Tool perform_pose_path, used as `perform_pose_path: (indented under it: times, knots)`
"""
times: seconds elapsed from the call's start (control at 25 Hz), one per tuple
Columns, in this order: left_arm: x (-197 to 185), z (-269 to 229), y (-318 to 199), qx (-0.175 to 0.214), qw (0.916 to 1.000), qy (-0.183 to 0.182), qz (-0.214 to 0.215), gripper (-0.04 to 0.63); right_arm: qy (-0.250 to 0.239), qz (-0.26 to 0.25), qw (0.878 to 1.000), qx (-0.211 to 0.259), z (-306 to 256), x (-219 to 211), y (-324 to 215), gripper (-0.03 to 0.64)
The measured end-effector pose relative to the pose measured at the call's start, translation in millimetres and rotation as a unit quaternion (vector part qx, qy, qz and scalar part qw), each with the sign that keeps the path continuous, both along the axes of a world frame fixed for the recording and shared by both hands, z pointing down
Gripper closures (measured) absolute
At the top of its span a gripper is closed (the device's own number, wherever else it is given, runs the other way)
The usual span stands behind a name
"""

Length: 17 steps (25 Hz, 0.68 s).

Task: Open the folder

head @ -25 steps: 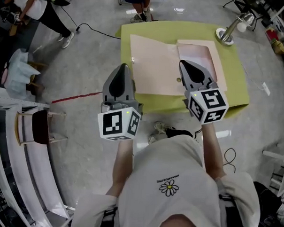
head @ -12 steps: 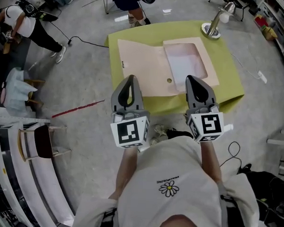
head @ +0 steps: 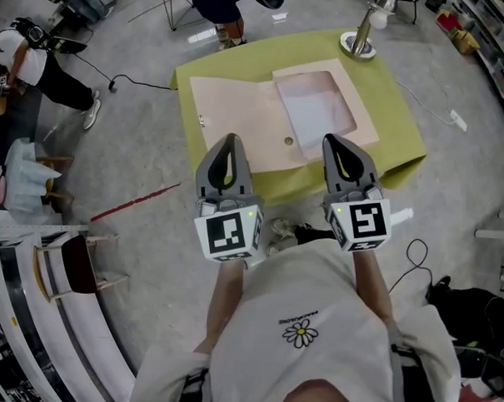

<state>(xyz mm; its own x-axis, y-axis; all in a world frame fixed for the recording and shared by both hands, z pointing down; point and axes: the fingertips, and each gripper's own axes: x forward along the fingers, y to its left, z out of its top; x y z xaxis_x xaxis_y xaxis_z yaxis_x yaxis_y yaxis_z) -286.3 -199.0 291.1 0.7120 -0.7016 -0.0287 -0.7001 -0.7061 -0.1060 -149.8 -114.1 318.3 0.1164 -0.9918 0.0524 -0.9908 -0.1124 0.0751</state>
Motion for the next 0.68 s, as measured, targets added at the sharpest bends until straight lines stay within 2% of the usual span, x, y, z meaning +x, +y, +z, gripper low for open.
perform_pose_path:
  times: [0.68]
  knots:
    - [-1.9,-2.5,-5.5,0.001,1.0,0.006,-0.004,0.581,-0.009,0.008,1.0,0.008,-2.6,7.7,0.7,0.607]
